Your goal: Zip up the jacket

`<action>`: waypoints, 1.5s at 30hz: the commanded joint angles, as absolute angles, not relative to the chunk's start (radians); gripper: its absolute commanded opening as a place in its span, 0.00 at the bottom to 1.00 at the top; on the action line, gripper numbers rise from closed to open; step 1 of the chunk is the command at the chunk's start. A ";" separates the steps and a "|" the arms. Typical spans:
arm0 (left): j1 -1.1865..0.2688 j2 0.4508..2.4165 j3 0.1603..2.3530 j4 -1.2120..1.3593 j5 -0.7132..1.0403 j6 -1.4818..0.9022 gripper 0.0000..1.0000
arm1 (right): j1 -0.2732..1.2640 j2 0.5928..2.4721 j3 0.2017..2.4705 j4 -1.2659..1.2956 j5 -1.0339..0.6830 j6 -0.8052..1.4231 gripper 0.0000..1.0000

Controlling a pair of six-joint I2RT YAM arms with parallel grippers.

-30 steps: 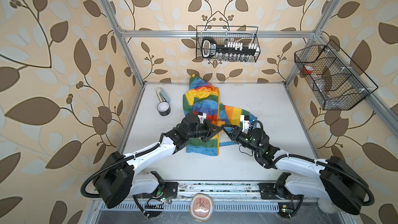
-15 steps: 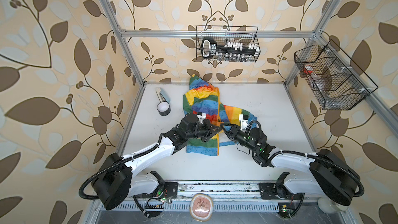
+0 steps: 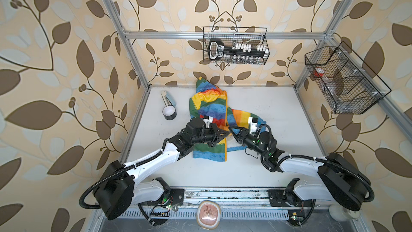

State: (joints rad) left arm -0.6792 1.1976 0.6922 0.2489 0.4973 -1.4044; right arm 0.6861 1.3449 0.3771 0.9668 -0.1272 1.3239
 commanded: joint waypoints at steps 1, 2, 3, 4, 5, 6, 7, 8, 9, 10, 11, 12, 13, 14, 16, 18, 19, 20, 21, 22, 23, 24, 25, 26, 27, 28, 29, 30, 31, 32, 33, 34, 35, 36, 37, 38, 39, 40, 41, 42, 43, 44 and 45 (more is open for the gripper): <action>-0.673 1.166 0.695 0.266 0.512 -1.385 0.00 | 0.680 1.374 0.408 1.046 -0.149 1.368 0.32; -0.672 1.166 0.692 0.266 0.513 -1.386 0.00 | 0.678 1.383 0.407 1.062 -0.151 1.374 0.30; -0.673 1.164 0.691 0.267 0.514 -1.386 0.00 | 0.679 1.390 0.407 1.076 -0.152 1.380 0.29; -0.672 1.164 0.691 0.266 0.514 -1.386 0.00 | 0.678 1.396 0.407 1.086 -0.154 1.383 0.27; -0.673 1.164 0.688 0.265 0.514 -1.386 0.00 | 0.678 1.404 0.408 1.097 -0.157 1.385 0.24; -0.673 1.164 0.687 0.265 0.514 -1.386 0.00 | 0.678 1.408 0.410 1.105 -0.161 1.387 0.20; -0.672 1.164 0.687 0.265 0.514 -1.385 0.00 | 0.679 1.414 0.408 1.115 -0.162 1.387 0.16; -0.672 1.164 0.687 0.264 0.514 -1.386 0.00 | 0.678 1.417 0.408 1.123 -0.161 1.387 0.12; -0.672 1.166 0.686 0.264 0.512 -1.386 0.00 | 0.678 1.418 0.407 1.125 -0.160 1.385 0.07; -0.672 1.167 0.686 0.264 0.511 -1.387 0.00 | 0.681 1.418 0.408 1.126 -0.156 1.378 0.04; -0.672 1.169 0.685 0.265 0.510 -1.389 0.00 | 0.682 1.417 0.407 1.126 -0.149 1.366 0.00; -0.672 1.173 0.684 0.267 0.511 -1.393 0.00 | 0.686 1.411 0.407 1.123 -0.136 1.348 0.00; -0.672 1.176 0.683 0.270 0.511 -1.396 0.00 | 0.691 1.407 0.405 1.113 -0.119 1.327 0.00; -0.672 1.179 0.683 0.271 0.512 -1.398 0.00 | 0.697 1.398 0.405 1.089 -0.094 1.298 0.00; -0.673 1.188 0.686 0.270 0.515 -1.399 0.00 | 0.708 1.385 0.406 1.057 -0.057 1.250 0.00; -0.673 1.193 0.689 0.267 0.520 -1.400 0.00 | 0.720 1.367 0.405 1.030 -0.011 1.194 0.00; -0.673 1.195 0.689 0.267 0.520 -1.400 0.00 | 0.726 1.359 0.405 1.017 0.011 1.170 0.00; -0.673 1.198 0.691 0.267 0.523 -1.400 0.00 | 0.731 1.348 0.405 1.004 0.037 1.142 0.00; -0.672 1.202 0.692 0.265 0.526 -1.400 0.00 | 0.739 1.338 0.405 0.991 0.065 1.117 0.00; -0.672 1.204 0.692 0.265 0.528 -1.400 0.00 | 0.743 1.333 0.405 0.981 0.088 1.099 0.00; -0.672 1.208 0.693 0.265 0.533 -1.401 0.00 | 0.745 1.330 0.405 0.976 0.108 1.086 0.00; -0.673 1.210 0.692 0.264 0.536 -1.402 0.00 | 0.746 1.329 0.406 0.980 0.123 1.079 0.00; -0.674 1.213 0.691 0.261 0.537 -1.402 0.00 | 0.746 1.331 0.405 0.986 0.131 1.078 0.00; -0.676 1.216 0.687 0.259 0.538 -1.402 0.00 | 0.742 1.336 0.405 0.994 0.136 1.078 0.00; -0.677 1.219 0.685 0.259 0.541 -1.401 0.00 | 0.738 1.342 0.406 1.007 0.138 1.079 0.00; -0.679 1.224 0.681 0.259 0.543 -1.402 0.00 | 0.737 1.348 0.408 1.017 0.137 1.081 0.00; -0.684 1.233 0.680 0.262 0.546 -1.404 0.00 | 0.735 1.355 0.411 1.030 0.137 1.084 0.00; -0.689 1.241 0.680 0.270 0.548 -1.406 0.00 | 0.733 1.362 0.415 1.042 0.136 1.087 0.00; -0.694 1.250 0.677 0.278 0.548 -1.410 0.00 | 0.735 1.368 0.420 1.047 0.136 1.089 0.00; -0.699 1.259 0.678 0.291 0.547 -1.413 0.00 | 0.735 1.376 0.425 1.054 0.136 1.093 0.00; -0.703 1.270 0.680 0.300 0.548 -1.415 0.00 | 0.737 1.384 0.428 1.066 0.133 1.097 0.00; -0.707 1.279 0.681 0.307 0.547 -1.417 0.00 | 0.737 1.392 0.428 1.080 0.131 1.104 0.00; -0.710 1.289 0.681 0.316 0.547 -1.417 0.00 | 0.738 1.397 0.428 1.092 0.128 1.113 0.00; -0.712 1.296 0.681 0.319 0.548 -1.418 0.00 | 0.737 1.402 0.425 1.104 0.127 1.121 0.00; -0.713 1.300 0.679 0.320 0.548 -1.418 0.00 | 0.734 1.402 0.421 1.112 0.126 1.127 0.00; -0.715 1.304 0.674 0.323 0.546 -1.420 0.00 | 0.730 1.401 0.418 1.116 0.127 1.132 0.00; -0.718 1.305 0.669 0.327 0.546 -1.422 0.00 | 0.725 1.398 0.416 1.116 0.126 1.134 0.00; -0.718 1.305 0.664 0.330 0.545 -1.423 0.00 | 0.720 1.393 0.413 1.117 0.125 1.135 0.00; -0.719 1.305 0.659 0.331 0.545 -1.424 0.00 | 0.716 1.388 0.411 1.117 0.119 1.134 0.00; -0.719 1.305 0.656 0.331 0.543 -1.425 0.00 | 0.710 1.384 0.410 1.121 0.109 1.134 0.00; -0.719 1.305 0.655 0.329 0.542 -1.424 0.00 | 0.707 1.381 0.410 1.123 0.103 1.132 0.00; -0.719 1.305 0.655 0.327 0.540 -1.425 0.00 | 0.705 1.376 0.410 1.125 0.095 1.132 0.00; -0.718 1.307 0.658 0.325 0.540 -1.425 0.00 | 0.703 1.374 0.410 1.130 0.085 1.130 0.00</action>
